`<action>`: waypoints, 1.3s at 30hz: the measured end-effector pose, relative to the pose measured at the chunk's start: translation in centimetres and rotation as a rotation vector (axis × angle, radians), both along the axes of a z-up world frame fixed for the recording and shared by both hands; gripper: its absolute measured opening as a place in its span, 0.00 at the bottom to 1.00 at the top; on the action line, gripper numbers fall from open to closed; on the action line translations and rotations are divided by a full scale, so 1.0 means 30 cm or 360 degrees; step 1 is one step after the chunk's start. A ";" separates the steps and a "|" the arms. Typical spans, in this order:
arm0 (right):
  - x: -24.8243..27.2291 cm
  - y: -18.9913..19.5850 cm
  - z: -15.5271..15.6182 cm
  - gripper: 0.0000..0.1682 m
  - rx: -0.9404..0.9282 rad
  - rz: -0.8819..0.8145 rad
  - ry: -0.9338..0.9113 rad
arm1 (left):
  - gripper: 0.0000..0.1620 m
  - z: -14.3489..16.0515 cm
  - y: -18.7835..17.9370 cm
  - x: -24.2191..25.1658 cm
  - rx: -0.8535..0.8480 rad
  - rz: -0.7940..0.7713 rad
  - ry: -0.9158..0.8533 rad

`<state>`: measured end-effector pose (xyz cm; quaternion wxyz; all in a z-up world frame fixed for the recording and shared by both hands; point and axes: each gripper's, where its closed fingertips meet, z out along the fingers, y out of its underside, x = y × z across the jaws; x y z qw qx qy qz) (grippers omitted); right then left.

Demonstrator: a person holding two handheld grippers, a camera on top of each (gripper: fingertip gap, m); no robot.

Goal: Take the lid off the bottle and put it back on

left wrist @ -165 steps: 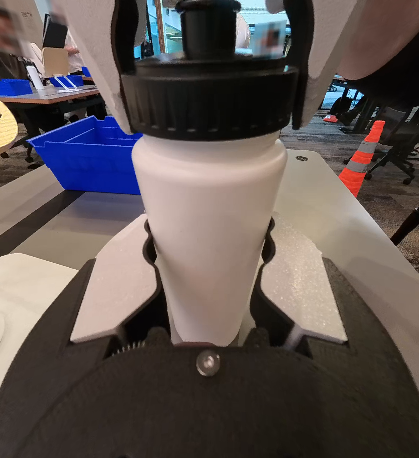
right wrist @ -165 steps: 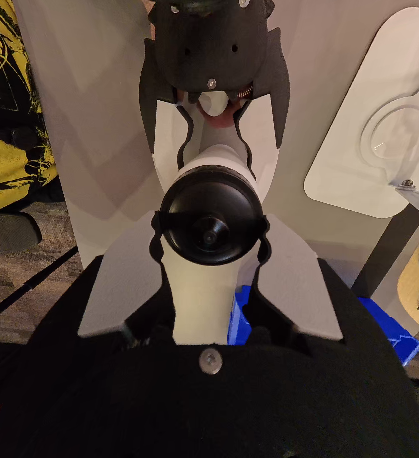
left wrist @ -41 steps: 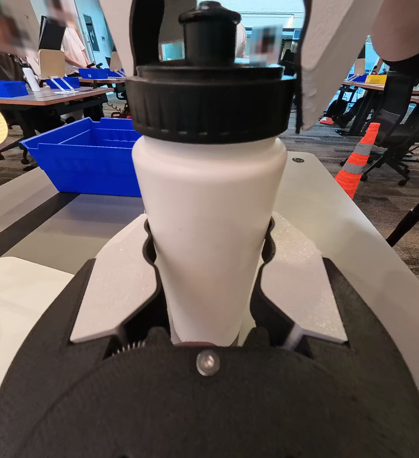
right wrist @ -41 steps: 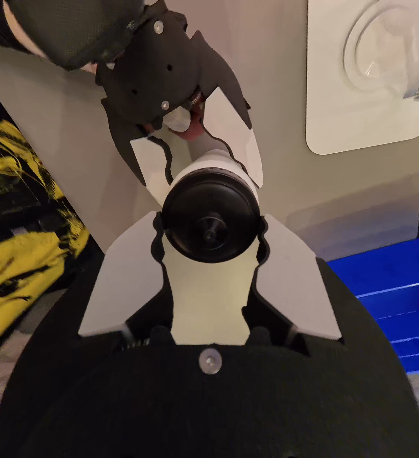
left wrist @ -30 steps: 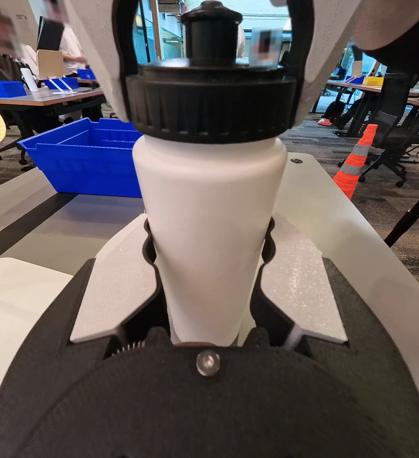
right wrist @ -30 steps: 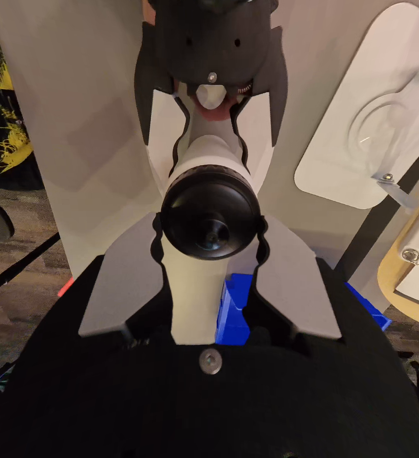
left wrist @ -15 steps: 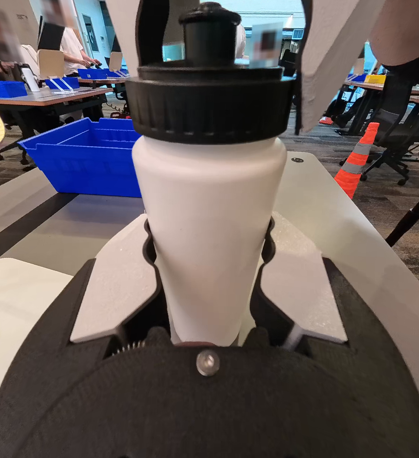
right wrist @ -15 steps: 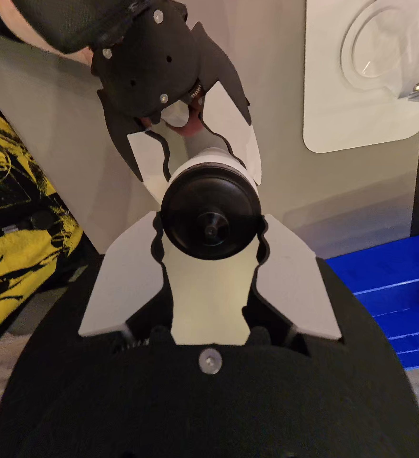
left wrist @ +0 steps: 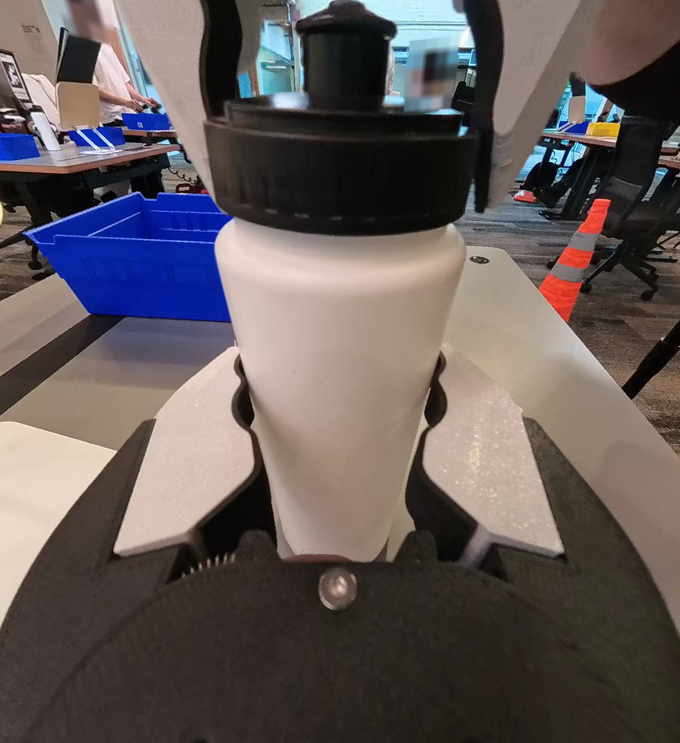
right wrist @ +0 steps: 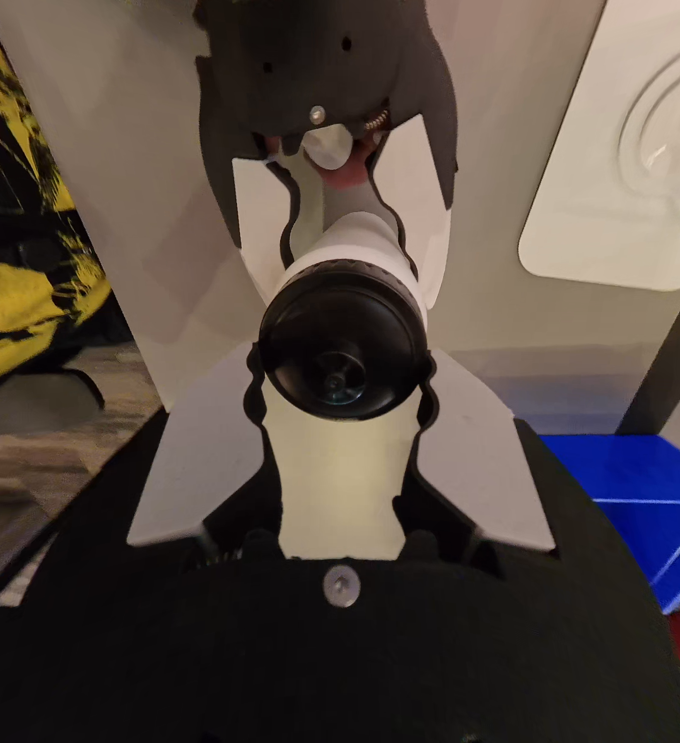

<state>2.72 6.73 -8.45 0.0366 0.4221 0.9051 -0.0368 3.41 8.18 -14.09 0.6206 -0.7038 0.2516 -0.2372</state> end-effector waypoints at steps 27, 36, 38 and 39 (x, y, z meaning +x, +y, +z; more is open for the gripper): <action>0.003 -0.012 0.001 0.45 -0.0074 0.0247 0.0061 | 0.58 -0.066 0.013 0.027 -0.0146 -0.0028 0.0070; 0.019 0.005 0.014 0.45 -0.0018 -0.0276 0.0065 | 0.58 -0.070 0.019 0.017 -0.0171 0.0019 0.0098; 0.015 -0.011 0.003 0.44 -0.0125 -0.0346 0.0056 | 0.58 -0.070 0.019 0.014 -0.0174 0.0021 0.0101; 0.015 -0.010 0.003 0.44 -0.0138 -0.0347 0.0061 | 0.58 -0.071 0.020 0.012 -0.0177 0.0022 0.0102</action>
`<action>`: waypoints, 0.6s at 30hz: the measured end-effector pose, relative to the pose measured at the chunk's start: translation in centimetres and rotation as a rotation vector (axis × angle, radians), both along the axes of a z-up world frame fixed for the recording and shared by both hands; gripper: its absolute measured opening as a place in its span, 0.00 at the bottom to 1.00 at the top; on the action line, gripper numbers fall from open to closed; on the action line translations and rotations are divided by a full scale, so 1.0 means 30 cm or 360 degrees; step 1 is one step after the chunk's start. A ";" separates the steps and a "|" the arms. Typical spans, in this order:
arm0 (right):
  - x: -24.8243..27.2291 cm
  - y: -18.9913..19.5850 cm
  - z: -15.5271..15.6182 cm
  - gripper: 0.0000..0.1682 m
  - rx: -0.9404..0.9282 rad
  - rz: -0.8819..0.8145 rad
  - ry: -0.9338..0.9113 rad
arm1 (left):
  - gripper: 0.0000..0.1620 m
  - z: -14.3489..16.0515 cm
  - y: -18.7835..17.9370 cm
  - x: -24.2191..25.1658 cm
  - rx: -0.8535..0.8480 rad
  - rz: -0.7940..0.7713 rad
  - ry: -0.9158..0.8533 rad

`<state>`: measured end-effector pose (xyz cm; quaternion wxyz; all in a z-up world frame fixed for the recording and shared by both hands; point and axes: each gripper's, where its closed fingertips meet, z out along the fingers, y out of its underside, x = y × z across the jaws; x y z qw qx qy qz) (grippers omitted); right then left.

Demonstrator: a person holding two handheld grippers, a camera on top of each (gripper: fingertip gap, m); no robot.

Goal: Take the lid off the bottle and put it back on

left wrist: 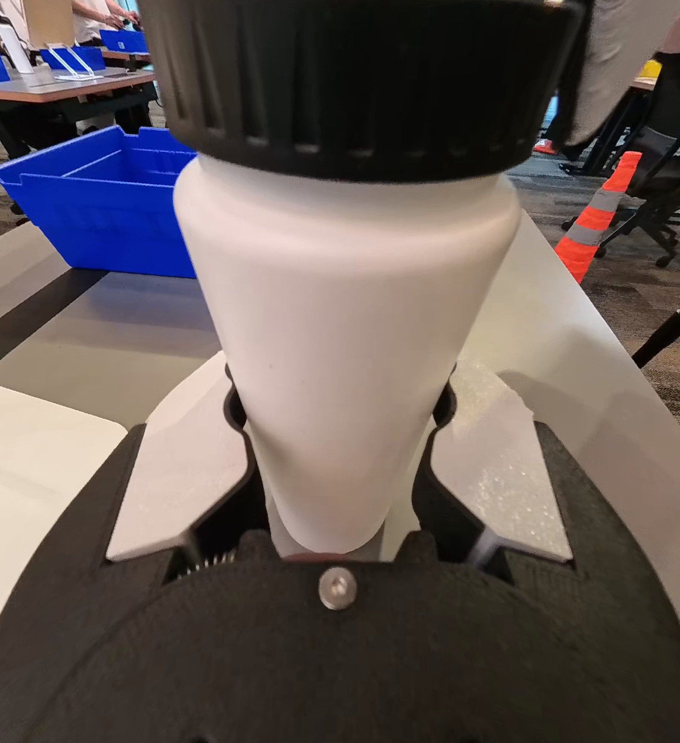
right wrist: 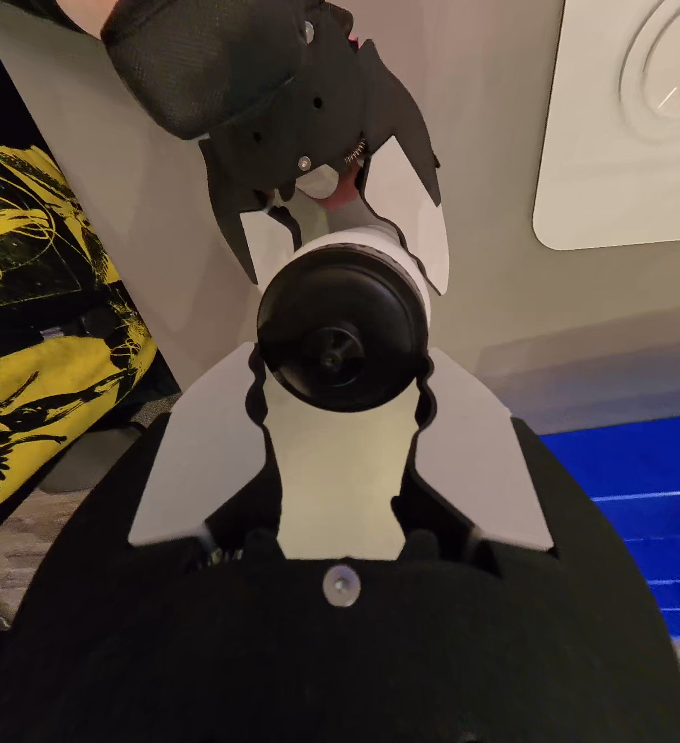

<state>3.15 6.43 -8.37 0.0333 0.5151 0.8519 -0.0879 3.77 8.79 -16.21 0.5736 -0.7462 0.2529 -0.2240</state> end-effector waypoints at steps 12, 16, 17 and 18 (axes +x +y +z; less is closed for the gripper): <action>-0.007 0.031 0.011 0.43 0.0261 0.0960 -0.0157 | 0.57 -0.002 -0.006 0.002 0.0006 -0.0045 0.0035; -0.010 0.041 0.016 0.43 0.0362 0.1014 -0.0254 | 0.56 -0.004 -0.007 -0.001 0.0006 -0.0052 0.0037; -0.013 0.041 0.018 0.43 0.0369 0.0982 -0.0251 | 0.56 -0.004 -0.008 -0.002 0.0006 -0.0053 0.0031; -0.016 0.043 0.023 0.44 0.0380 0.0957 -0.0232 | 0.56 -0.004 -0.006 -0.003 0.0001 -0.0051 0.0026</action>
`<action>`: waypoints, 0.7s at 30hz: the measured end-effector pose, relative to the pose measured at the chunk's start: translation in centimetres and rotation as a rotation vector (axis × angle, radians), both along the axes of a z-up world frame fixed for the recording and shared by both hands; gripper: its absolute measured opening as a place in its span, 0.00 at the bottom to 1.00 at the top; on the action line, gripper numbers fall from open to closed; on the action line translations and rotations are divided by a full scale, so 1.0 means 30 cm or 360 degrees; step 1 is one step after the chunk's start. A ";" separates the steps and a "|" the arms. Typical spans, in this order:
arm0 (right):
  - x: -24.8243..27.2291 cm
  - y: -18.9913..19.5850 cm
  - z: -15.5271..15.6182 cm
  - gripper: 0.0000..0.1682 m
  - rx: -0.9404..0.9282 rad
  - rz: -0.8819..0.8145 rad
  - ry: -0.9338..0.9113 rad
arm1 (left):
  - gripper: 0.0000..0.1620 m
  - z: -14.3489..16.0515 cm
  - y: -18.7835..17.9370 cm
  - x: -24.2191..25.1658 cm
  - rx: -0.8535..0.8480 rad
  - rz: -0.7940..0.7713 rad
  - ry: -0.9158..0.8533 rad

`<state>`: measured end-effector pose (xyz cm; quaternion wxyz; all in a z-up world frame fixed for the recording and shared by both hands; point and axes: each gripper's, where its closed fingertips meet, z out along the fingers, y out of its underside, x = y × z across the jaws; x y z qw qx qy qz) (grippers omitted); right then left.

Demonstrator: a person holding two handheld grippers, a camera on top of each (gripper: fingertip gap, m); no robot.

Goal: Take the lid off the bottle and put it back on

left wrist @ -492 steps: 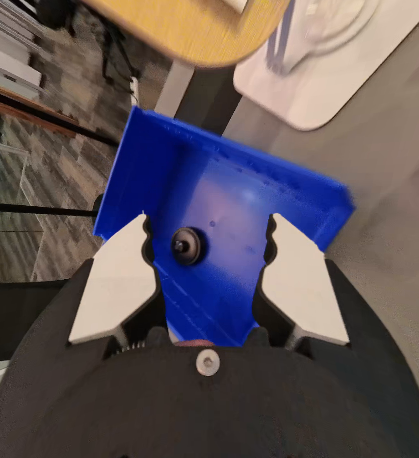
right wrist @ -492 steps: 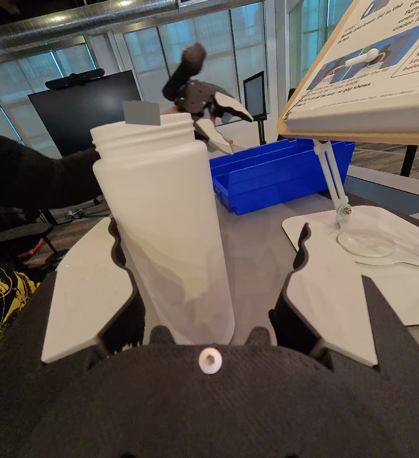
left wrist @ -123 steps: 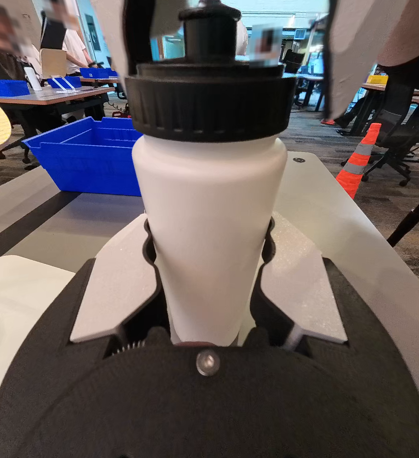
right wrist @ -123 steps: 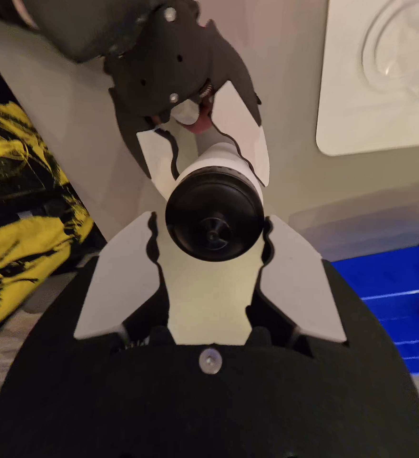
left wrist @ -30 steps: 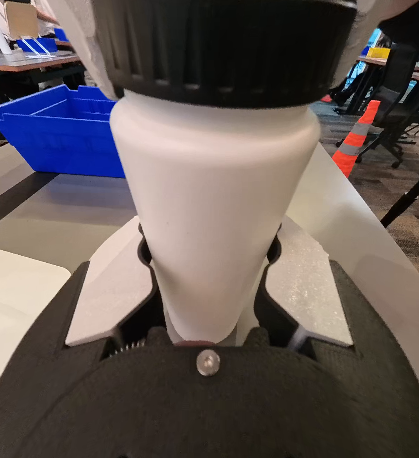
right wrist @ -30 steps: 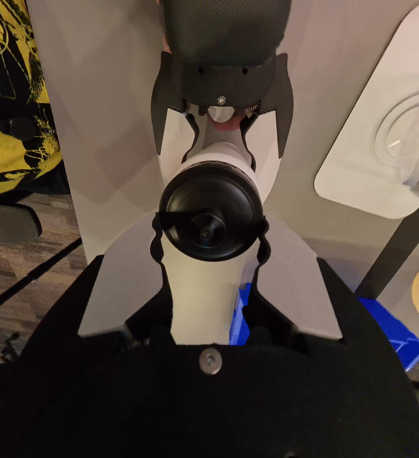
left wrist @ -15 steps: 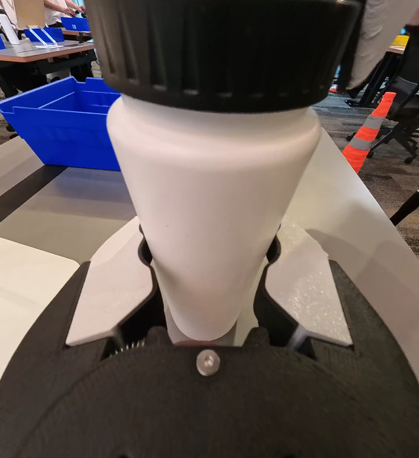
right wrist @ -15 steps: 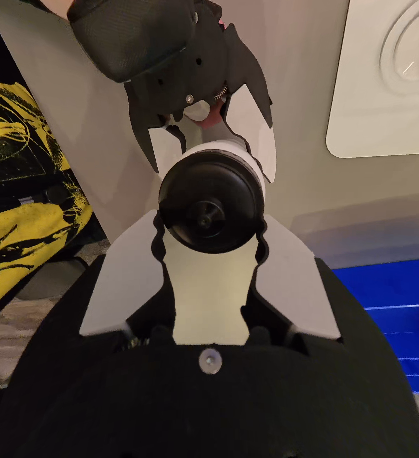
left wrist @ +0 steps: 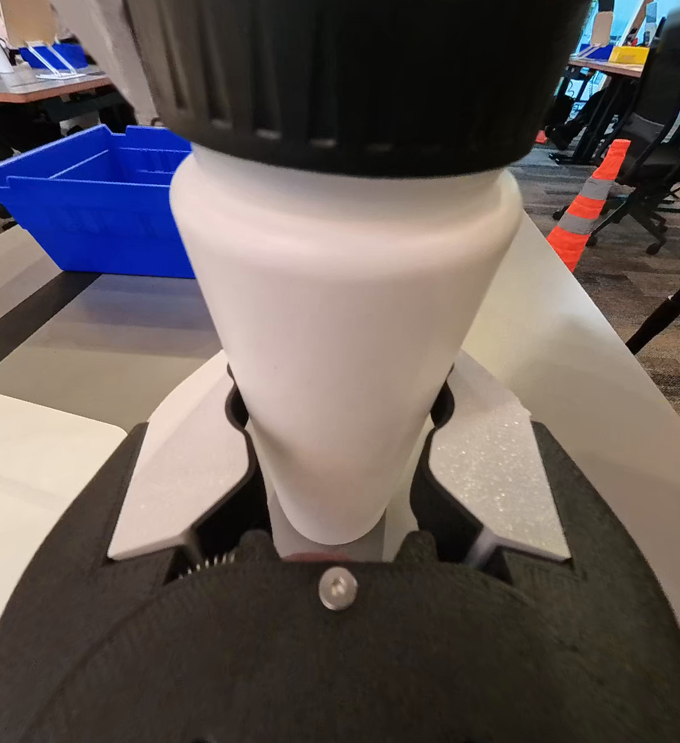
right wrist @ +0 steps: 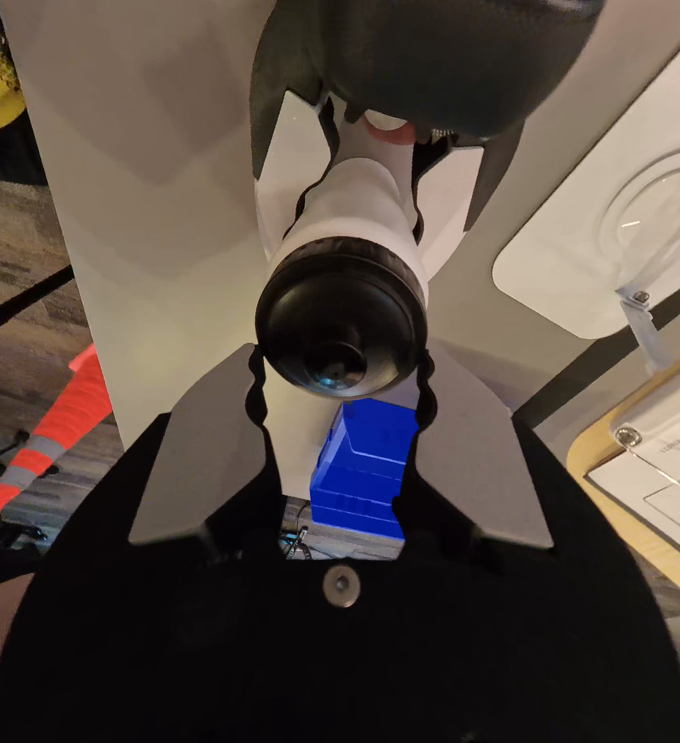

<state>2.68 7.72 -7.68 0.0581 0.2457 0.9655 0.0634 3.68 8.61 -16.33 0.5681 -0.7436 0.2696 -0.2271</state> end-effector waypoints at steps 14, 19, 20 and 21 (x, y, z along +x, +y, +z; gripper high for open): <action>-0.033 -0.043 -0.002 0.43 -0.0242 -0.1051 0.0217 | 0.56 0.003 0.006 -0.011 -0.0012 0.0017 -0.0041; -0.023 -0.034 -0.001 0.48 -0.0180 -0.0671 0.0248 | 0.56 -0.001 0.002 0.011 0.0004 -0.0002 0.0010; -0.025 -0.024 0.002 0.51 -0.0136 -0.0563 0.0258 | 0.56 -0.001 0.002 0.010 0.0002 -0.0001 0.0011; -0.025 -0.022 0.006 0.51 -0.0120 -0.0469 0.0254 | 0.56 -0.001 0.002 0.010 0.0001 -0.0002 0.0013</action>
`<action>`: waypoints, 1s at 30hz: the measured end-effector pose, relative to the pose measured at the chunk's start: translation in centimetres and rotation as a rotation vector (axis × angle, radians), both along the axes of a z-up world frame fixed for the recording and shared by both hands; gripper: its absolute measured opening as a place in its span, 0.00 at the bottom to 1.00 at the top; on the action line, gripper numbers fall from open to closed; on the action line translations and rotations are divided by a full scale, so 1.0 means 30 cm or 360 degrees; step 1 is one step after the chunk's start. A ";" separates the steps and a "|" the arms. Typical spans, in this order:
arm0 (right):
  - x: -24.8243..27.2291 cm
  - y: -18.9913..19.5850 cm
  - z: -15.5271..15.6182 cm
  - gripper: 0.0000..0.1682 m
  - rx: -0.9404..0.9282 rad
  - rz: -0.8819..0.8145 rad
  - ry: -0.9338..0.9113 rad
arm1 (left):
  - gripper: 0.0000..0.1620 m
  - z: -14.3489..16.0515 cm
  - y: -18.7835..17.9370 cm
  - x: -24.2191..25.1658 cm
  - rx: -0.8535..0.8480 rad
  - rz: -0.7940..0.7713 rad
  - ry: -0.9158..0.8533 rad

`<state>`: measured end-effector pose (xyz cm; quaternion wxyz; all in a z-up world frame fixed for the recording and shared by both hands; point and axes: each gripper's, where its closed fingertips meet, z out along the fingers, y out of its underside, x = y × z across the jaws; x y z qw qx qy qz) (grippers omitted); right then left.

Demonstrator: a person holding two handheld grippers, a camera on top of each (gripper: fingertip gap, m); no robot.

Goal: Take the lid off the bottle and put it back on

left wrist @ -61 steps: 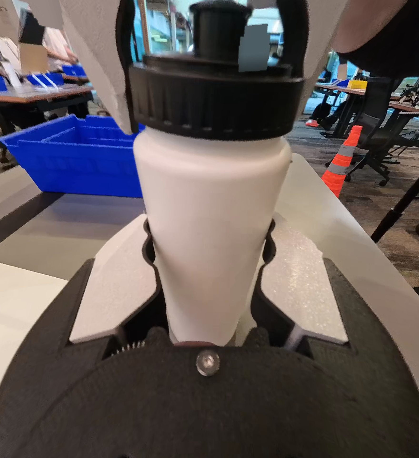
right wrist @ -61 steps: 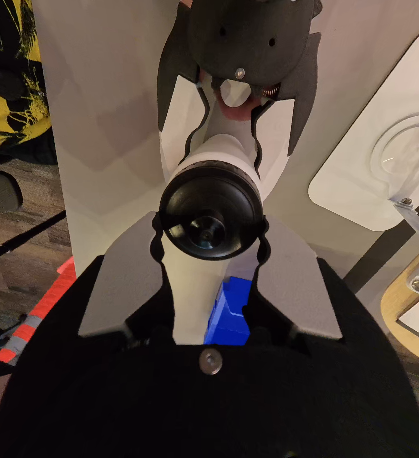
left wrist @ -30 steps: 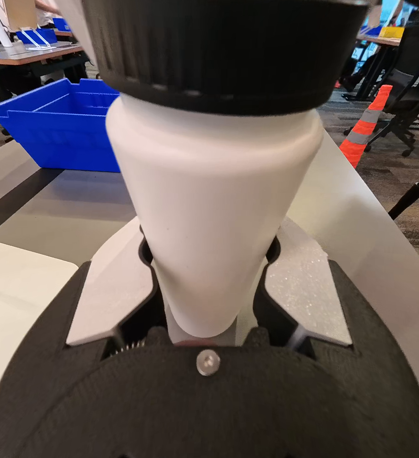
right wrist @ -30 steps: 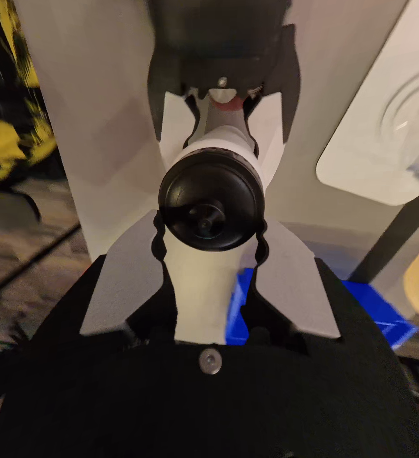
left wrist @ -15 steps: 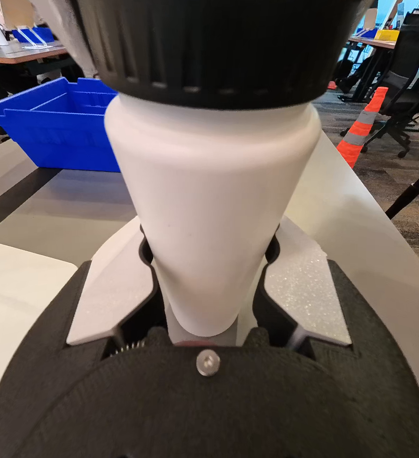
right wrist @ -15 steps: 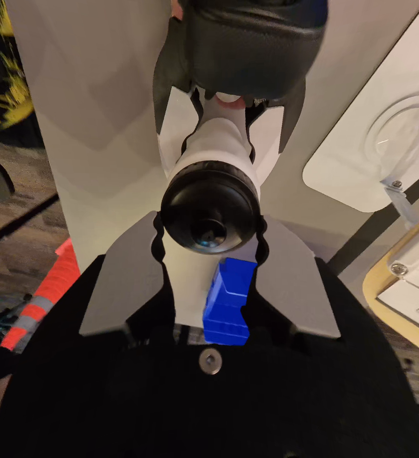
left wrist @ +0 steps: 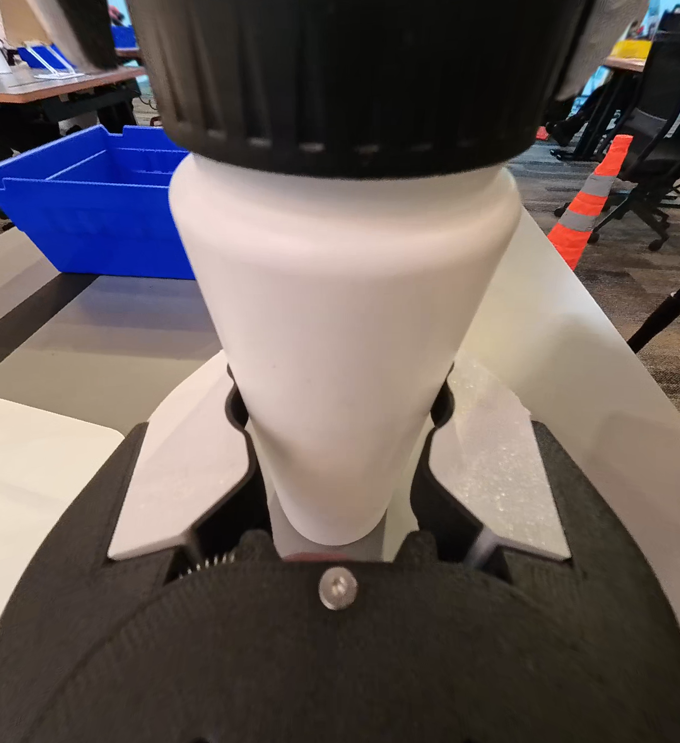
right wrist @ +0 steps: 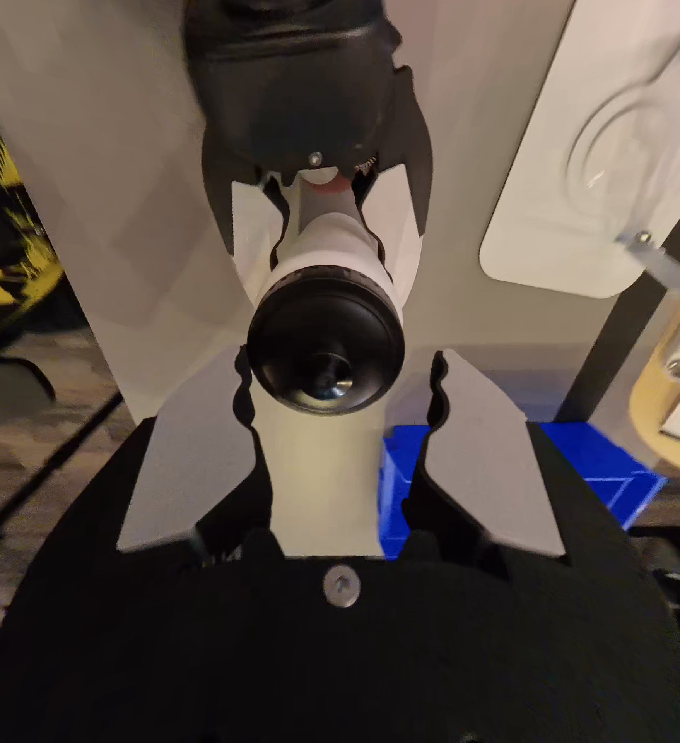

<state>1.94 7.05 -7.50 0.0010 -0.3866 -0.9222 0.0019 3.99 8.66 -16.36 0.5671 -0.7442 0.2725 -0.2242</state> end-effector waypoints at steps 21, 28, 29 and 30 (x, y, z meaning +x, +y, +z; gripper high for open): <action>-0.004 -0.038 0.008 0.41 -0.0085 0.0087 0.0033 | 0.57 0.000 0.002 -0.001 0.0005 0.0006 -0.0003; -0.011 -0.031 0.006 0.41 -0.0162 -0.0588 0.0063 | 0.56 0.001 0.006 -0.003 0.0002 0.0008 -0.0018; -0.010 -0.034 0.005 0.41 -0.0154 -0.0619 0.0090 | 0.57 0.000 0.004 -0.002 0.0005 0.0007 -0.0011; -0.008 -0.037 0.005 0.42 -0.0141 -0.0615 0.0101 | 0.57 0.001 0.003 0.001 0.0008 0.0002 -0.0008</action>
